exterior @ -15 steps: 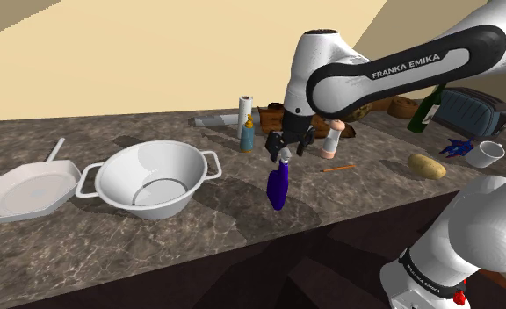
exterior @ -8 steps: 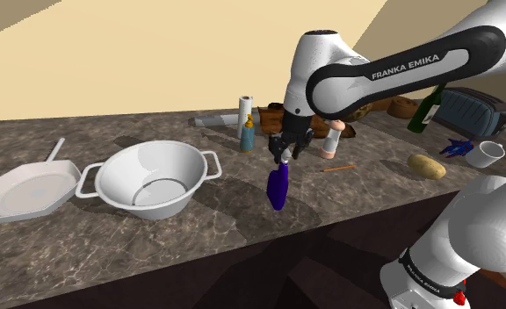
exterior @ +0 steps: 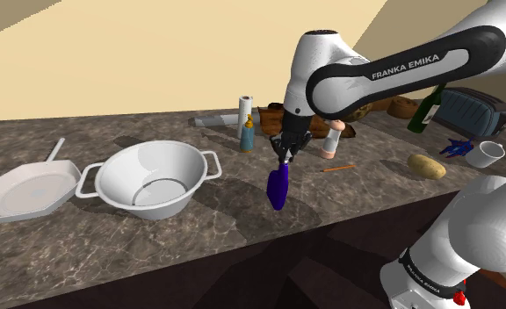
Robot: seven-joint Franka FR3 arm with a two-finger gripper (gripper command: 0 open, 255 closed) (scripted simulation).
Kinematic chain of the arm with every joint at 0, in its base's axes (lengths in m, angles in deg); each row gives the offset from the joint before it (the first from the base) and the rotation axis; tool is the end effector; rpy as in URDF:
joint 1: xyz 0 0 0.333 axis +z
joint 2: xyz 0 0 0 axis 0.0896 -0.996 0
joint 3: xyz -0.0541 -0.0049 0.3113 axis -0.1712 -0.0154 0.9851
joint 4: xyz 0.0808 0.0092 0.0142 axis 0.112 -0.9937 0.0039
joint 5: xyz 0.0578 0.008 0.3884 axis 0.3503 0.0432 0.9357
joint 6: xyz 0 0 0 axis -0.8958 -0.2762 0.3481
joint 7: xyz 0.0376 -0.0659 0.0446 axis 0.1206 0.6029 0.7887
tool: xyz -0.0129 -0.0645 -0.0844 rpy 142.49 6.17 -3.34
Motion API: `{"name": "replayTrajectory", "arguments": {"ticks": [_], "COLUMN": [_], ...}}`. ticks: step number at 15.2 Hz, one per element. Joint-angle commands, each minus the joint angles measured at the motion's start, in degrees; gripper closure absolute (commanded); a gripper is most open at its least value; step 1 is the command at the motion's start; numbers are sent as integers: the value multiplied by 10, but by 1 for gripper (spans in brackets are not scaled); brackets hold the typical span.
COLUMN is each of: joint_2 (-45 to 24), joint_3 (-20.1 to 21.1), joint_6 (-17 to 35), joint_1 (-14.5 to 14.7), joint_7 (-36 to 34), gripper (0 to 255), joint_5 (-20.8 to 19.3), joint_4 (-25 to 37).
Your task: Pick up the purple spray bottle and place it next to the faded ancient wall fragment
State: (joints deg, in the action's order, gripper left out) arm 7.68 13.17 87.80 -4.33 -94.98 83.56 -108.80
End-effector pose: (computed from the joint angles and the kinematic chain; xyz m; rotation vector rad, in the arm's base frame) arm 0.4294 0.1215 0.4192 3.0995 -0.4548 0.0595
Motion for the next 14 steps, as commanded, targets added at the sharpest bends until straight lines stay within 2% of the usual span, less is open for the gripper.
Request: {"name": "replayTrajectory", "arguments": {"ticks": [1, 14], "joint_2": [0, 33], "joint_3": [0, -8], "joint_6": [0, -106], "joint_1": [0, 0], "joint_7": [0, 5], "gripper": [255, 255], "joint_5": [0, 2], "joint_4": [0, 73]}}
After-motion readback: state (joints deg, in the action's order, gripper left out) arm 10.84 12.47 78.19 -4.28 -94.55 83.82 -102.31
